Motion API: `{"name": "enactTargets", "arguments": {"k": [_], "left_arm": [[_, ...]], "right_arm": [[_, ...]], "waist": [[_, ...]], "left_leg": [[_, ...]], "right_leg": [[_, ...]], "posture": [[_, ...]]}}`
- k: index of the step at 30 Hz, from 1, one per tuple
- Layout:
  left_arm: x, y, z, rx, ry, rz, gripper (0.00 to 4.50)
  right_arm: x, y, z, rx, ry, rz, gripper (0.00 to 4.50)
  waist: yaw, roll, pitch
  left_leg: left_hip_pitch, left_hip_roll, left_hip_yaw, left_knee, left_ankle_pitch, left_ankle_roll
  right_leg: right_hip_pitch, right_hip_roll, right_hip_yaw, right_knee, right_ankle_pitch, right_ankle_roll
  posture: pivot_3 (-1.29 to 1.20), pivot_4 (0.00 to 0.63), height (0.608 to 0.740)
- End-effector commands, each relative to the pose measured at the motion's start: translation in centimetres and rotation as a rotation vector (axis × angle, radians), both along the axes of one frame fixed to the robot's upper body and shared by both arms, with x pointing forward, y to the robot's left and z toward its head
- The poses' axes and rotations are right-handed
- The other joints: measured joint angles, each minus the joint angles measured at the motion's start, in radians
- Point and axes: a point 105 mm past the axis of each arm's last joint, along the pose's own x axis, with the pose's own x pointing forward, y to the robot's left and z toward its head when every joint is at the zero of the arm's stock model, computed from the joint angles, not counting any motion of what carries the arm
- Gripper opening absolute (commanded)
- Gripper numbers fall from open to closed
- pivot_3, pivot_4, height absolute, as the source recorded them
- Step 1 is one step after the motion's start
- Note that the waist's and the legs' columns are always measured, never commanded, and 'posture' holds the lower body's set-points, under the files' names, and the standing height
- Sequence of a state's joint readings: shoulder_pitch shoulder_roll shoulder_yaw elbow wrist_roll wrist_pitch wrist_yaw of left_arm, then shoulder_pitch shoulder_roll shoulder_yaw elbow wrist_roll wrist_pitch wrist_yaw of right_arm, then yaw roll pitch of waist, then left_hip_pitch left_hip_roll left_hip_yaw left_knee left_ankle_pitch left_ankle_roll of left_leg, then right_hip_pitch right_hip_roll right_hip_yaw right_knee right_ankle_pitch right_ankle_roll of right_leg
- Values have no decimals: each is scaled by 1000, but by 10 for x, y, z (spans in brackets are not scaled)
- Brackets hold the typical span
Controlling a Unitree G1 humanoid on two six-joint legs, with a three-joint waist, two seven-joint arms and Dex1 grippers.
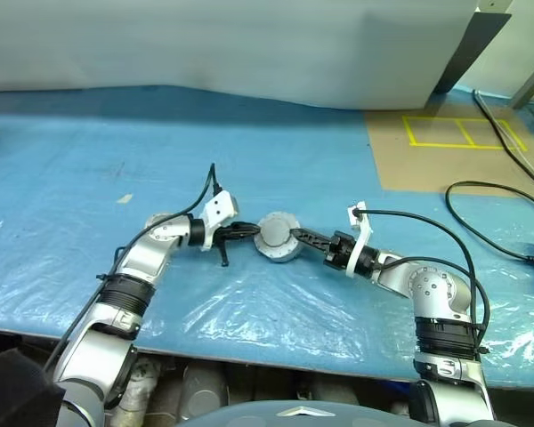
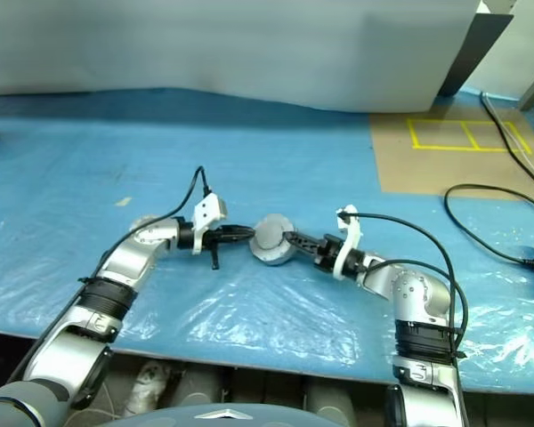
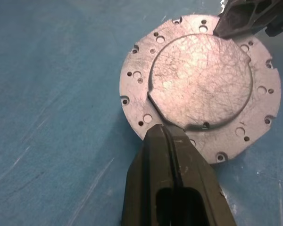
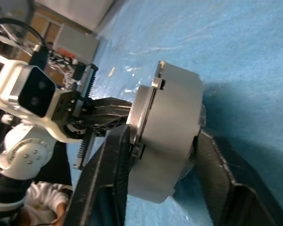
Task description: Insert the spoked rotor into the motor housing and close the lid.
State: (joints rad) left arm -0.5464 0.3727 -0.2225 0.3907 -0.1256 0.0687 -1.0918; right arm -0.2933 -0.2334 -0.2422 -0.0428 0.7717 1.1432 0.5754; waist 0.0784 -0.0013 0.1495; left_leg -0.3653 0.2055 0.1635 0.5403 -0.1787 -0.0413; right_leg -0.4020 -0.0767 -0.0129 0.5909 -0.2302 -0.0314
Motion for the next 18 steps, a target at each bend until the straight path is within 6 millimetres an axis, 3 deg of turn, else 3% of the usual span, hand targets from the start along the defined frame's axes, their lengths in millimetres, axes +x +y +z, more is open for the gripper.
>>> {"name": "enactTargets", "arguments": {"k": [1,9,14,18], "left_arm": [[-6,-7,-14,33,41,-24,0],[-12,-11,-4,-23,50,-55,0],[-45,-3,34,-201,183,-191,0],[-63,14,37,-174,245,-216,0]], "right_arm": [[-7,18,11,34,-41,69,1157],[-9,20,-3,-2,5,55,1116],[-3,12,-6,5,28,-3,1116],[-1,9,-3,44,46,-27,1116]], "waist": [[0,0,0],[0,0,0],[-14,0,1],[-9,1,1]], "left_leg": [[0,0,0,0,0,0],[1,0,0,0,0,0],[-2,0,1,0,0,0],[-4,0,1,-1,-1,-3]], "right_leg": [[0,-1,0,0,0,0],[0,0,0,1,0,0],[-4,1,0,1,0,0],[-7,3,-1,1,0,-2]], "posture": [[0,150,740],[0,150,740],[0,150,740],[0,150,740]]}}
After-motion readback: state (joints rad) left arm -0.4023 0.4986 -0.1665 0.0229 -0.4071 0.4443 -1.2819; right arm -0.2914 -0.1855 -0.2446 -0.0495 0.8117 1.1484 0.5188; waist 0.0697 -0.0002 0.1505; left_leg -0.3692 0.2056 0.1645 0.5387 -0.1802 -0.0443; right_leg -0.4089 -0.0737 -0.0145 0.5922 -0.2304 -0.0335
